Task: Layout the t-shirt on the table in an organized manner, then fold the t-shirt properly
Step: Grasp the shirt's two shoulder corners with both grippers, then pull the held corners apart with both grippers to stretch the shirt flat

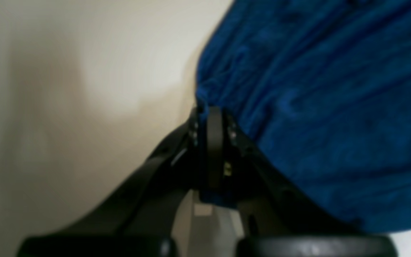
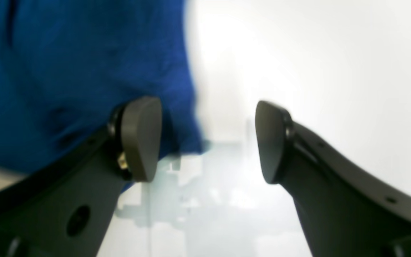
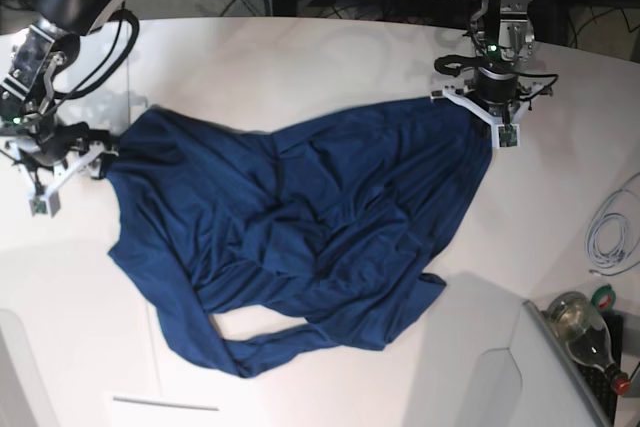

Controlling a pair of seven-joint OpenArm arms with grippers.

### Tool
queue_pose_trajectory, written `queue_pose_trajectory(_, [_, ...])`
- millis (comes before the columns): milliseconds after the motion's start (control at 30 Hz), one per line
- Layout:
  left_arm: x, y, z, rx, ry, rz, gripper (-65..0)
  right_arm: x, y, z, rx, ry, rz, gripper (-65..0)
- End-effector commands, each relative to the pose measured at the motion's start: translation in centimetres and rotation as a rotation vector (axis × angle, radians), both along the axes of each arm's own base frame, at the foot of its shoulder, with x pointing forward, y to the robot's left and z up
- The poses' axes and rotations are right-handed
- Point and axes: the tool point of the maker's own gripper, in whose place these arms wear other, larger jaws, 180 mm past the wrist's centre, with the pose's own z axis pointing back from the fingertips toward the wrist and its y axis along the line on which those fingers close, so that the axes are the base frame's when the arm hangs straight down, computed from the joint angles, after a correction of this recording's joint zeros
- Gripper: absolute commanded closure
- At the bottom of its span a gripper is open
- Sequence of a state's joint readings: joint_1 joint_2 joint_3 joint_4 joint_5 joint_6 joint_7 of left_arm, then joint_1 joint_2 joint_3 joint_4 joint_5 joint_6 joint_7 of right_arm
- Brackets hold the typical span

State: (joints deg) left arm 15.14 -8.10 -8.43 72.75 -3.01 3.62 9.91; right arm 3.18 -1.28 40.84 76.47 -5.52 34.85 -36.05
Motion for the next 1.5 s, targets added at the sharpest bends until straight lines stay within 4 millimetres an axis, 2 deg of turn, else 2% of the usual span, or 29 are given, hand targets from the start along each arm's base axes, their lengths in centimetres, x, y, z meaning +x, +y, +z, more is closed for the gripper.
queue_pose_trajectory(0, [-0.3,0.2,0.2,0.009,0.001,-0.009,0.0,1.0,-0.3,0.4,0.012,-0.033,-0.011,-38.0])
queue_pose_trajectory(100, [-0.4,-0.2,0.2,0.008,0.002,-0.019,0.0,0.6,-0.6,-0.3,0.022,-0.013,-0.014,-37.8])
queue_pose_trajectory(200, [-0.6,-0.4,0.1,0.002,0.005,-0.02,0.0,-0.7,0.6,-0.7,0.062,0.024,0.051,-37.7])
queue_pose_trajectory(300, [-0.7,-0.4,0.0,0.002,0.009,-0.019,0.0,-2.0,0.8,-0.7,0.082,0.07,0.057,-37.7])
queue_pose_trajectory(433, [-1.2,-0.4,-0.2,0.002,0.017,-0.02,0.0,-2.2,0.7,0.1,0.081,0.043,0.058,-37.7])
queue_pose_trajectory(600, [-1.3,-0.4,-0.3,0.002,0.02,-0.02,0.0,-2.5,1.4,-1.1,0.116,0.074,0.058,-37.7])
queue_pose_trajectory(700, [-1.4,-0.4,-0.3,0.002,0.022,-0.02,0.0,-2.6,1.4,-0.1,0.083,0.056,0.077,-37.7])
queue_pose_trajectory(833, [-1.4,-0.4,-0.3,0.002,0.022,-0.018,0.0,-1.9,2.3,2.5,0.043,-0.022,0.084,-38.0])
queue_pose_trajectory(900, [-1.4,-0.4,-0.3,0.002,0.022,-0.018,0.0,-1.6,2.6,2.5,0.049,-0.026,0.086,-38.0])
queue_pose_trajectory(1067, [-1.4,-0.4,-0.3,0.002,0.022,-0.018,0.0,-1.6,4.1,-0.8,0.15,0.047,0.086,-37.8])
queue_pose_trajectory(1167, [-1.4,-0.4,-0.3,0.002,0.022,-0.018,0.0,-1.7,3.5,-1.7,0.16,0.079,0.087,-37.5])
queue_pose_trajectory(1233, [-1.4,-0.3,-0.3,0.003,0.021,-0.015,0.0,-1.8,3.8,-2.3,0.18,0.096,0.087,-31.7])
queue_pose_trajectory(1333, [-1.3,-0.1,-0.1,0.005,0.017,-0.01,0.0,-2.1,3.5,-2.3,0.175,0.11,0.081,-0.9])
queue_pose_trajectory(1367, [-1.0,-0.1,0.3,0.005,0.003,-0.013,0.0,-2.3,3.1,-1.9,0.156,0.116,0.082,0.0])
queue_pose_trajectory(1400, [-1.1,-0.2,0.7,0.006,-0.006,-0.015,0.0,-2.8,2.4,-1.2,0.122,0.13,0.085,-2.1])
queue_pose_trajectory(1433, [-1.1,-0.4,1.5,0.009,-0.025,-0.023,0.0,-3.3,1.4,0.0,0.072,0.138,0.087,-3.8])
queue_pose_trajectory(1467, [-0.8,-0.6,2.6,0.013,-0.053,-0.033,0.0,-3.8,0.5,1.2,0.022,0.143,0.087,-2.1])
